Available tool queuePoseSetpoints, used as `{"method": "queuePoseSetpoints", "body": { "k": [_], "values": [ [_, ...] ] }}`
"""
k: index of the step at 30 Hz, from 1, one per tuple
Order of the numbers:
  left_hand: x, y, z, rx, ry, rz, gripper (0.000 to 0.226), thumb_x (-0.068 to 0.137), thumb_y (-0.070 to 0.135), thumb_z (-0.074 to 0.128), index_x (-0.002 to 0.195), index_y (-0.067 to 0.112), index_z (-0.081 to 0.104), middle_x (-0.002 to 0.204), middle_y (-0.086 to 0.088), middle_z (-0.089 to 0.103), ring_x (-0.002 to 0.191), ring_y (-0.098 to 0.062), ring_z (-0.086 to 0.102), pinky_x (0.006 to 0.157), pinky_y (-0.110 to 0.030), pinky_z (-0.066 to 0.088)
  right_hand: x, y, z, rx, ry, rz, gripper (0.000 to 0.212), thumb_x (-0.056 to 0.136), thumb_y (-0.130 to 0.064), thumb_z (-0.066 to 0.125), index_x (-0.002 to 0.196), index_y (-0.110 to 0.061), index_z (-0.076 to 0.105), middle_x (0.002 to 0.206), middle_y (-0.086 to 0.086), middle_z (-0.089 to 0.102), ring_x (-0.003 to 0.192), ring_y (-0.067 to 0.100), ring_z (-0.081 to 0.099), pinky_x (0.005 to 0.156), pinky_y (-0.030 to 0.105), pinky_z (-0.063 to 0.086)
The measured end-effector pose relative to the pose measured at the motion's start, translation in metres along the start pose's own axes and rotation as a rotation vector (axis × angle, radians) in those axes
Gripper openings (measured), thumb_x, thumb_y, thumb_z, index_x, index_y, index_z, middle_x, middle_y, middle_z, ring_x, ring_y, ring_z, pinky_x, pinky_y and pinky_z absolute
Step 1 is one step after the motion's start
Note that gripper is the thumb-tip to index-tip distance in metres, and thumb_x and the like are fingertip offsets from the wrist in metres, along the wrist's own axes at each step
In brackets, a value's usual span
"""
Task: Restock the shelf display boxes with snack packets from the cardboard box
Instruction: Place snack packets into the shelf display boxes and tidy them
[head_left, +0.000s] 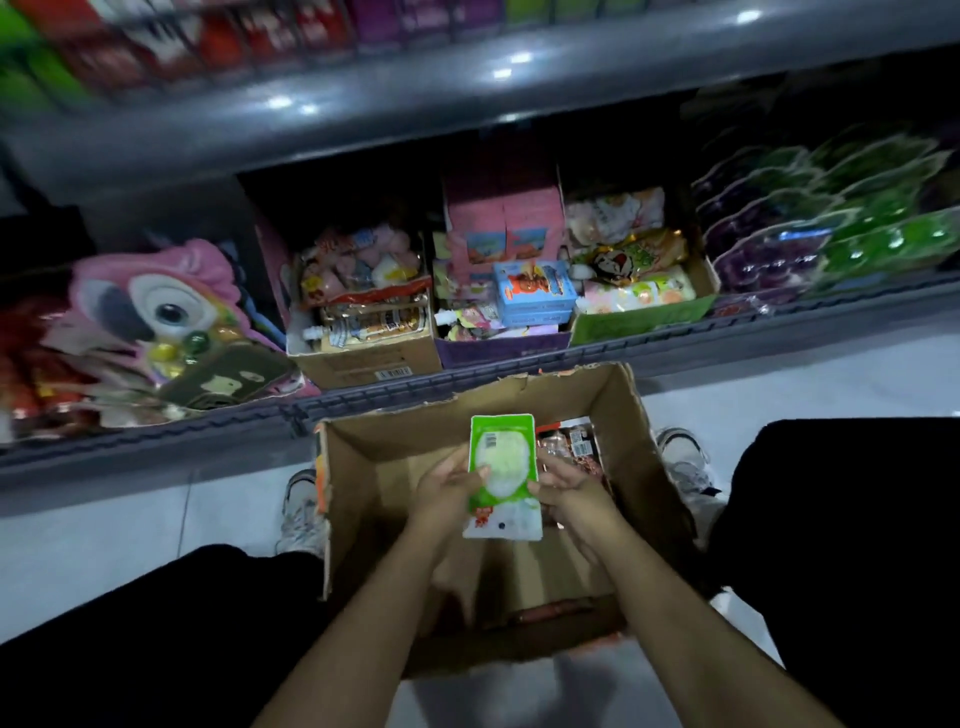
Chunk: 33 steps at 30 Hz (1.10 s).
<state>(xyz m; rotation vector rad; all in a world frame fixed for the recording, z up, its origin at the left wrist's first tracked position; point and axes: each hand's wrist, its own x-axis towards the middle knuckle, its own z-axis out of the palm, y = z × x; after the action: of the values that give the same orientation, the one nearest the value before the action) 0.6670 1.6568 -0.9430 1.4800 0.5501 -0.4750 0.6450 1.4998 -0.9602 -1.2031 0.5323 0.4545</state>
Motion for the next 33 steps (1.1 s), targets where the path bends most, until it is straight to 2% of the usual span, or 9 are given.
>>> {"method": "queuePoseSetpoints", "body": {
  "k": [4,9,11,13,18,22,25,29,33],
  "values": [
    [-0.031,0.028,-0.009,0.059,-0.235,0.142,0.055,0.070,0.019,0.072,0.123,0.019,0.057,0.118,-0.010,0.064,0.105,-0.026,0.060,0.093,-0.038,0.046,-0.030,-0.034,0.013,-0.030,-0.075,-0.112,0.056,0.083,0.018,0.051,0.129,-0.013,0.050,0.092,0.012,0.067,0.069,0.010,0.067,0.066,0.019,0.051],
    [-0.072,0.075,-0.027,0.166,-0.385,0.171,0.097,0.054,0.033,0.086,0.139,0.012,0.044,0.141,-0.006,0.047,0.124,-0.023,0.051,0.109,-0.043,0.036,-0.071,-0.076,0.027,-0.057,-0.113,-0.149,0.038,0.082,0.009,0.059,0.119,-0.001,0.061,0.104,0.018,0.068,0.091,0.028,0.066,0.090,0.035,0.050],
    [-0.092,0.100,-0.034,0.359,-0.370,0.256,0.091,0.057,0.035,0.085,0.138,0.019,0.046,0.147,0.011,0.024,0.135,-0.013,0.033,0.113,-0.040,0.031,-0.089,-0.098,0.035,-0.076,-0.166,-0.174,0.036,0.081,0.007,0.061,0.116,-0.002,0.063,0.107,0.019,0.068,0.098,0.029,0.065,0.094,0.036,0.050],
    [-0.114,0.124,-0.043,0.537,-0.320,0.357,0.075,0.070,0.034,0.080,0.136,0.022,0.047,0.143,0.017,0.024,0.135,-0.004,0.027,0.114,-0.032,0.027,-0.108,-0.123,0.045,-0.144,-0.230,-0.226,0.033,0.081,0.004,0.063,0.113,-0.007,0.065,0.109,0.016,0.068,0.102,0.026,0.065,0.095,0.034,0.050],
    [-0.157,0.171,-0.064,0.638,-0.188,0.605,0.033,0.088,0.024,0.063,0.121,0.026,0.060,0.122,0.017,0.054,0.115,0.003,0.046,0.090,-0.007,0.034,-0.144,-0.171,0.076,-0.341,-0.312,-0.354,0.025,0.084,-0.010,0.065,0.108,-0.018,0.067,0.112,0.004,0.067,0.099,0.013,0.064,0.086,0.022,0.052],
    [-0.179,0.203,-0.079,0.412,-0.098,0.695,0.018,0.088,0.011,0.061,0.095,0.025,0.071,0.090,0.011,0.071,0.078,-0.003,0.066,0.061,-0.013,0.051,-0.166,-0.204,0.104,-0.474,-0.304,-0.466,0.020,0.088,-0.023,0.060,0.108,-0.025,0.066,0.097,-0.004,0.067,0.083,0.009,0.063,0.071,0.018,0.052],
    [-0.189,0.222,-0.088,0.238,0.025,0.725,0.013,0.088,0.006,0.060,0.083,0.011,0.070,0.068,-0.007,0.072,0.041,-0.009,0.055,0.038,-0.014,0.039,-0.176,-0.223,0.126,-0.515,-0.289,-0.537,0.022,0.086,-0.030,0.060,0.106,-0.024,0.066,0.091,-0.005,0.068,0.074,0.008,0.062,0.066,0.019,0.051],
    [-0.193,0.244,-0.097,0.164,0.138,0.805,0.016,0.088,0.014,0.062,0.073,0.011,0.067,0.058,-0.012,0.069,0.033,-0.012,0.046,0.037,-0.018,0.039,-0.179,-0.241,0.155,-0.526,-0.228,-0.683,0.003,0.080,-0.025,0.069,0.082,-0.027,0.069,0.074,-0.008,0.069,0.062,-0.001,0.061,0.060,0.016,0.048],
    [-0.193,0.267,-0.103,0.101,0.187,0.834,0.017,0.086,0.019,0.065,0.070,0.014,0.067,0.039,-0.007,0.054,0.027,-0.009,0.039,0.032,-0.018,0.033,-0.173,-0.260,0.181,-0.548,-0.191,-0.773,0.013,0.078,-0.017,0.074,0.067,-0.017,0.069,0.060,-0.007,0.065,0.054,0.005,0.057,0.054,0.019,0.048]
  ]
}}
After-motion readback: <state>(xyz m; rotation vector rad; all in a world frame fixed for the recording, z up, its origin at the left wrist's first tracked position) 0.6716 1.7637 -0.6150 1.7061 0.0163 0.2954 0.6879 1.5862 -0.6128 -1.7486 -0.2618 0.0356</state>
